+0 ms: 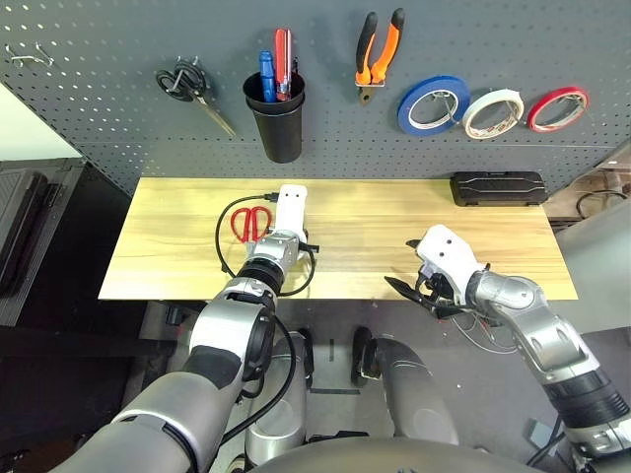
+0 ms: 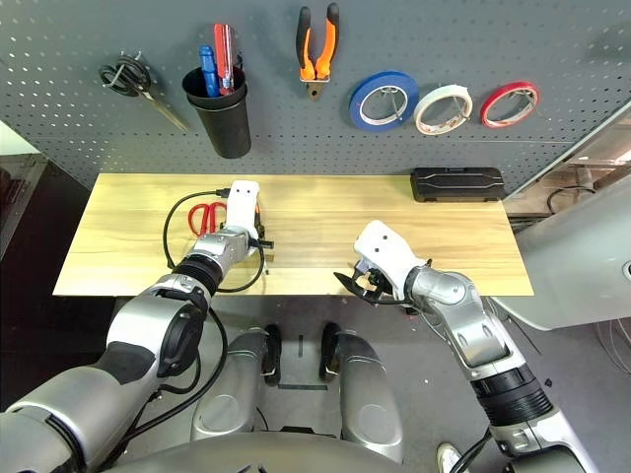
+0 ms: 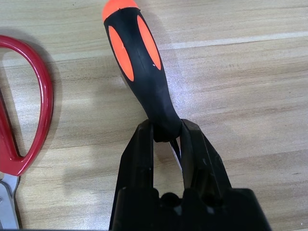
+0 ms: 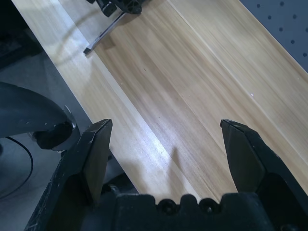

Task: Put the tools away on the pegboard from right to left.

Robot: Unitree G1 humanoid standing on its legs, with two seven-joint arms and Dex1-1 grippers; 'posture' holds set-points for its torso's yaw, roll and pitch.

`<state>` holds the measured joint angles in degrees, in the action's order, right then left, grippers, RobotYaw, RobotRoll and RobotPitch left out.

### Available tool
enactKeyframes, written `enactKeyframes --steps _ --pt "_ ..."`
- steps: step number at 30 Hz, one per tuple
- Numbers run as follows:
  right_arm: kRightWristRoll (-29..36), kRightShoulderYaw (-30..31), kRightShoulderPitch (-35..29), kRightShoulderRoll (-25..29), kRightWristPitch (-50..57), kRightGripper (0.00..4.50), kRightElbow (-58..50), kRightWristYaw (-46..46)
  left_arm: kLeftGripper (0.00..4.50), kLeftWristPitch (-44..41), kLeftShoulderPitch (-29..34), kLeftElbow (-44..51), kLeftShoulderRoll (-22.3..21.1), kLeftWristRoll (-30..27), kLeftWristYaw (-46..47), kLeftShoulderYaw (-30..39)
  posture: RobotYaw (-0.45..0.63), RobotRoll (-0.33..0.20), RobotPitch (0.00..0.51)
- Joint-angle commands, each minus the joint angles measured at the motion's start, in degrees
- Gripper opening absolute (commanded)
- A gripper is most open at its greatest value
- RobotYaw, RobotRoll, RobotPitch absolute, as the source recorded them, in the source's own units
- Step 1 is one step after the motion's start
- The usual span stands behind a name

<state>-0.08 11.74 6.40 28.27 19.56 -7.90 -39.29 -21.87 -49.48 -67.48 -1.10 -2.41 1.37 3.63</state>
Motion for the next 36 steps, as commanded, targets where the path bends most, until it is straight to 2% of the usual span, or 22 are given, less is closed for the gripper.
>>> enactKeyframes --steps 1,5,9,16,20,22,28,36 --pt "0.66 -0.05 0.10 0.47 0.05 4.50 0.44 -0.81 0.64 -0.64 1.22 -1.05 0.44 -0.03 0.22 0.70 0.06 0.000 0.275" --pt "0.62 0.10 1.16 0.55 -1.01 4.50 1.86 -1.41 0.64 -0.67 1.75 0.88 0.49 -0.29 -0.56 0.84 0.08 0.000 0.268" --pt "0.73 0.01 2.84 0.54 -2.77 4.50 4.44 -2.24 0.64 -3.95 6.50 12.43 0.53 -0.86 -4.50 -0.61 0.10 0.000 0.255" --pt "1.11 -1.16 5.24 1.15 -6.63 4.50 9.95 -3.32 0.64 -18.46 26.81 54.35 -3.10 -3.00 -12.80 -6.46 0.15 0.000 0.239" --pt "1.41 -1.81 7.05 1.14 -9.48 4.50 14.00 -4.07 0.64 -21.95 38.26 74.67 -6.63 -5.58 -16.93 -8.47 0.19 0.000 0.228" --pt "1.69 -2.09 7.95 0.87 -11.08 4.50 16.02 -4.42 0.64 -21.22 42.13 81.06 -7.25 -6.99 -17.81 -7.92 0.21 0.000 0.222" --pt "5.88 -4.02 10.52 -1.19 -14.34 4.50 20.57 -6.78 0.64 -15.47 47.79 90.29 -6.44 -10.59 -18.35 -3.99 0.25 0.000 0.205" --pt "11.30 -8.19 11.14 -3.29 -22.57 4.50 21.33 -9.02 0.64 -8.26 48.16 96.70 -4.53 -13.05 -15.89 0.12 0.29 0.000 0.179"
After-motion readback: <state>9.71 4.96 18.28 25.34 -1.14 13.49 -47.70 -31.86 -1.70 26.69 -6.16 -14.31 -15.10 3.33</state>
